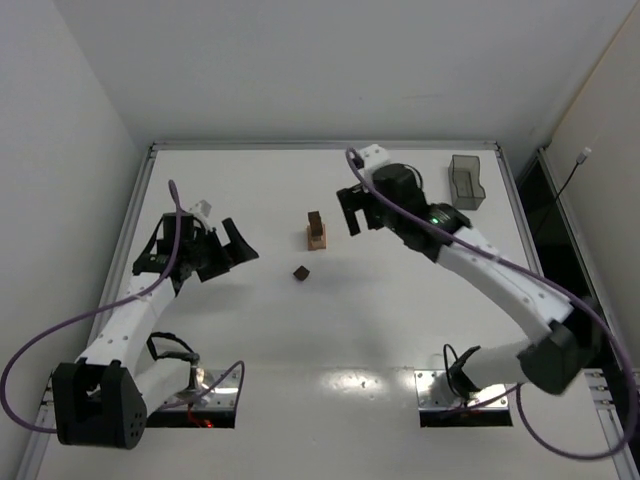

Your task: Build the wood block tower

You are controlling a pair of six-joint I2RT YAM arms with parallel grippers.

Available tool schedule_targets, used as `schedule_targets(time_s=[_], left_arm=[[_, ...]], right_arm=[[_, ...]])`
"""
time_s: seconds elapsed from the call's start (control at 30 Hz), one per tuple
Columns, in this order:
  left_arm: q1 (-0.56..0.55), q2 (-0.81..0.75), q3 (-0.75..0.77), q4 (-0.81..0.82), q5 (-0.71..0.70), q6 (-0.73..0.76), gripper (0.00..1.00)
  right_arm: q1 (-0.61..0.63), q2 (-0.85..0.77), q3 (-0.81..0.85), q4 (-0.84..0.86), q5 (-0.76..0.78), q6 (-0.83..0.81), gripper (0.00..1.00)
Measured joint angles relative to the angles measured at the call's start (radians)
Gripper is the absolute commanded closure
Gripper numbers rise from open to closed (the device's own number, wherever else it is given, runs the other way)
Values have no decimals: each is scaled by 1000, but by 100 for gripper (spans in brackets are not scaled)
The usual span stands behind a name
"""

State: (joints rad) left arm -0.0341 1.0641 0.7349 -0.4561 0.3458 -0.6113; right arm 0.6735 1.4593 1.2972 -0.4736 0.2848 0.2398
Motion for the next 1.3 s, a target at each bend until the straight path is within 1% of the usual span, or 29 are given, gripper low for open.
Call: schedule_targets(time_s=[0.03, 0.07, 0.1, 0.13, 0.17, 0.2, 0.23, 0.3, 0.47, 0.5, 0.53, 0.57, 0.6, 0.67, 0.7, 0.73, 0.8, 0.9, 0.93, 1.0, 1.2, 1.3], left_arm=[[-10, -22, -22, 1, 15, 0, 1], [-16, -34, -36, 0, 29, -2, 1], [-20, -38, -43, -1, 40, -3, 1], [-24, -31, -44, 1, 48, -3, 1], [-24, -19, -42, 5, 54, -3, 1], [-24, 2, -35, 6, 54, -1, 1], [-24, 27, -21, 0, 51, 2, 1], [-26, 109, 44, -17, 43, 14, 1], [-66, 350, 317, -37, -42, 73, 1], [-79, 389, 367, -41, -58, 82, 4], [-93, 425, 410, -43, -74, 89, 10], [-107, 461, 454, -44, -91, 97, 19], [-124, 500, 495, -48, -110, 107, 35], [-147, 565, 549, -56, -140, 116, 55], [-155, 595, 567, -60, -150, 122, 74], [-161, 621, 578, -63, -162, 122, 80], [-177, 676, 603, -84, -185, 138, 87], [-192, 745, 640, -102, -209, 143, 88], [-198, 764, 656, -106, -215, 143, 89], [-216, 805, 696, -115, -225, 147, 89], [-277, 878, 781, -118, -235, 156, 80], [-298, 905, 809, -121, -234, 157, 80]], right_arm=[[-10, -80, -47, 23, 9, -56, 13], [-19, -147, -88, 43, 17, -101, 23], [-26, -218, -137, 70, 29, -148, 30], [-31, -266, -175, 83, 34, -177, 36], [-32, -303, -208, 90, 42, -200, 45], [-32, -332, -237, 91, 51, -222, 49], [-32, -347, -259, 92, 60, -238, 51], [-39, -349, -289, 91, 74, -253, 51], [-76, -341, -336, 71, 78, -266, 51], [-85, -341, -338, 67, 77, -266, 51], [-97, -341, -338, 66, 77, -266, 51], [-108, -341, -338, 65, 74, -266, 51], [-120, -341, -336, 60, 72, -266, 51], [-143, -341, -326, 40, 69, -266, 50], [-155, -340, -316, 29, 69, -267, 50], [-165, -338, -306, 18, 69, -267, 50], [-186, -334, -280, -4, 63, -268, 50], [-208, -331, -248, -31, 56, -271, 50], [-216, -331, -239, -36, 54, -272, 47], [-227, -330, -227, -46, 47, -274, 46], [-260, -322, -222, -75, 10, -274, 46], [-271, -319, -222, -86, -2, -274, 46]])
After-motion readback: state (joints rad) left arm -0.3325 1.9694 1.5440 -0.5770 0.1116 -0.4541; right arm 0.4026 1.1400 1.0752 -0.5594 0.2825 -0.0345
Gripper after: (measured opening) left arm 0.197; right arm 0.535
